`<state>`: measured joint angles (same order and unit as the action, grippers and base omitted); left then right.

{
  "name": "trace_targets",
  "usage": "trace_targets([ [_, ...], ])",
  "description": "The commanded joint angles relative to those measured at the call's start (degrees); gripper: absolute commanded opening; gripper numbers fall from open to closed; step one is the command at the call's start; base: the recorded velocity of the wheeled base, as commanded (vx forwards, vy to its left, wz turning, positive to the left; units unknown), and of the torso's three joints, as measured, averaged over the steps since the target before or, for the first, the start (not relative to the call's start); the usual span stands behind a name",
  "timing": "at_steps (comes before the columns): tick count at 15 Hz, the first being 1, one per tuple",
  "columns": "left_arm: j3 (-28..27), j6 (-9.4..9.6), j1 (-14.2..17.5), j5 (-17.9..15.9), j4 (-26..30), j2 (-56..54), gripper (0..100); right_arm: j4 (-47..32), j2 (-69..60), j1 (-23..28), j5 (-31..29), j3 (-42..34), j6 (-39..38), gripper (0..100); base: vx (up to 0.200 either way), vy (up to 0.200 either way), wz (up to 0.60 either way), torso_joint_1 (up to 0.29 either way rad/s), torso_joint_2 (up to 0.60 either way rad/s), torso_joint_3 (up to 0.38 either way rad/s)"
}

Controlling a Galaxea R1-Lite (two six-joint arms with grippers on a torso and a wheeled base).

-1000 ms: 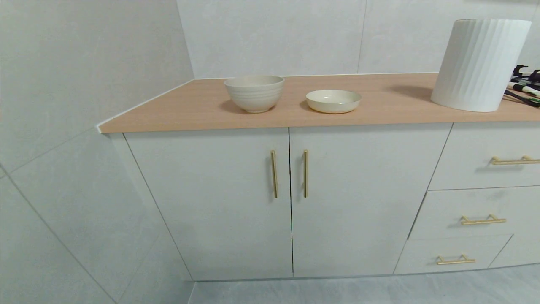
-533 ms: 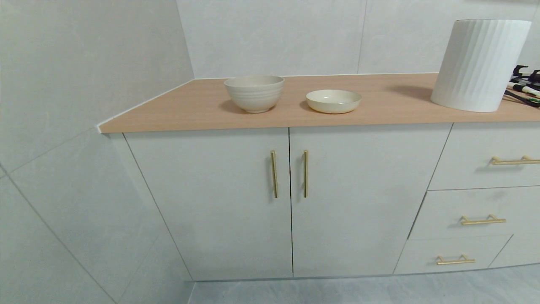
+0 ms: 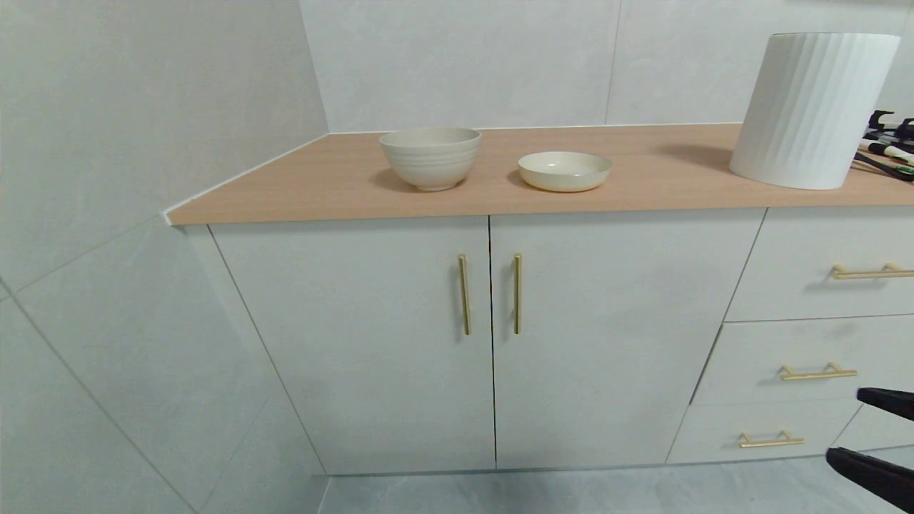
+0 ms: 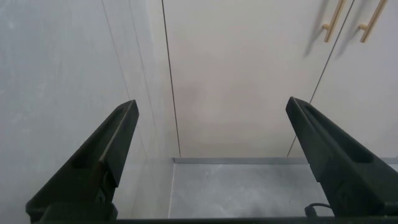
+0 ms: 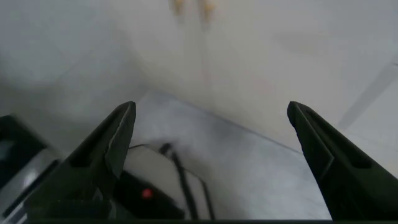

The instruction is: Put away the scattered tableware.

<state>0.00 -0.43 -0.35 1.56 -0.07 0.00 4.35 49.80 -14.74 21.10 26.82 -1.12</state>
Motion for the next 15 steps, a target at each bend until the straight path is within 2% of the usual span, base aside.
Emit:
trace_targets([
  [1,0.0,-0.01,0.0,0.0,0.0,0.0,100,5.8,17.0,-7.1,0.3,4.9,-1.4,100,0.000,0.000,0.00,0.000,0.00,0.000],
  [3,0.0,-0.01,0.0,0.0,0.0,0.0,100,12.3,26.3,-9.8,0.3,6.0,-2.0,100,0.000,0.000,0.00,0.000,0.00,0.000],
  [5,0.0,-0.01,0.0,0.0,0.0,0.0,100,23.1,36.2,-11.7,0.2,6.8,-2.5,100,0.000,0.000,0.00,0.000,0.00,0.000],
  [7,0.0,-0.01,0.0,0.0,0.0,0.0,100,30.6,43.0,-12.9,0.2,9.1,-5.4,100,0.000,0.000,0.00,0.000,0.00,0.000],
  [12,0.0,-0.01,0.0,0.0,0.0,0.0,100,32.3,60.0,-13.7,0.4,28.8,-7.0,100,0.000,0.000,0.00,0.000,0.00,0.000],
  [15,0.0,-0.01,0.0,0.0,0.0,0.0,100,32.6,65.3,-13.7,1.7,34.4,-11.2,100,0.000,0.000,0.00,0.000,0.00,0.000],
])
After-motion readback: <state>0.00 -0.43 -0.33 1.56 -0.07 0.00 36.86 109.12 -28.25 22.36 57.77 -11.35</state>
